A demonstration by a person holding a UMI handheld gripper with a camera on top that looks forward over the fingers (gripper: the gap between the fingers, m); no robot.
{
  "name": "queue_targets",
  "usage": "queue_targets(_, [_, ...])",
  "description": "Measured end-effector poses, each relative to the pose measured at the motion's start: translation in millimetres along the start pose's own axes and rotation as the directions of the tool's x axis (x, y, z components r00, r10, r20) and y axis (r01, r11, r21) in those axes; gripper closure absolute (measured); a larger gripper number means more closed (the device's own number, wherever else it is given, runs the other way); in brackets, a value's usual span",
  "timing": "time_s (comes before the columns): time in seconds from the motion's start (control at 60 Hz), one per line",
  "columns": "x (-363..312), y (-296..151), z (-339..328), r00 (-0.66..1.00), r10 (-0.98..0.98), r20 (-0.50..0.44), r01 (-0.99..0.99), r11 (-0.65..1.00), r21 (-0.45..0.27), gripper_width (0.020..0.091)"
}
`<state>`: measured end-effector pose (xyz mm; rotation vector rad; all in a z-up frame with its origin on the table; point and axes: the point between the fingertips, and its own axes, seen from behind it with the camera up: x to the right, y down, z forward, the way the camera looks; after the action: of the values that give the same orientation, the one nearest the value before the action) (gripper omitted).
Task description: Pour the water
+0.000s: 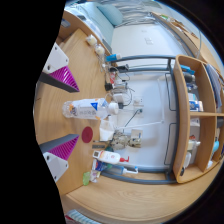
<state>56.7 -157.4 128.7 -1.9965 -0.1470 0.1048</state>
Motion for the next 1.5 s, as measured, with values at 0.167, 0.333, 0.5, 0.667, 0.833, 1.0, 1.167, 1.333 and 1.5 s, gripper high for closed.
queue_targets(0.167, [-7.5,-8.0,62.0,0.999,0.036,-0.01,-0.035,0.997,0.068,0.0242])
queue_targets(0.333, [-3.2,-22.2,102.8,0.999,0.025,-0.027,-0.021,0.992,0.125,0.0305])
queue_targets(0.5, [-11.2,-26.7,121.8,0.999,-0.013,-0.033,0.018,0.984,0.178,0.0561])
queue_targets(0.667, [-12.8,-32.5,120.5,0.997,-0.027,-0.077,0.045,0.969,0.242,0.065])
queue_targets(0.833, [-11.5,-34.0,124.7,0.995,-0.023,-0.092,0.044,0.97,0.24,0.0744])
queue_targets(1.0, [4.2,-40.9,123.7,0.987,-0.06,-0.147,0.088,0.977,0.192,0.0743])
queue_targets(1.167, [63.6,-64.4,127.2,0.908,-0.314,-0.277,0.344,0.937,0.066,0.0743])
queue_targets(1.333, [118.2,-74.5,154.7,0.692,-0.661,-0.29,0.651,0.745,-0.145,0.0742])
queue_targets(1.5, [127.6,-82.1,181.9,0.332,-0.922,-0.199,0.887,0.378,-0.267,0.0742])
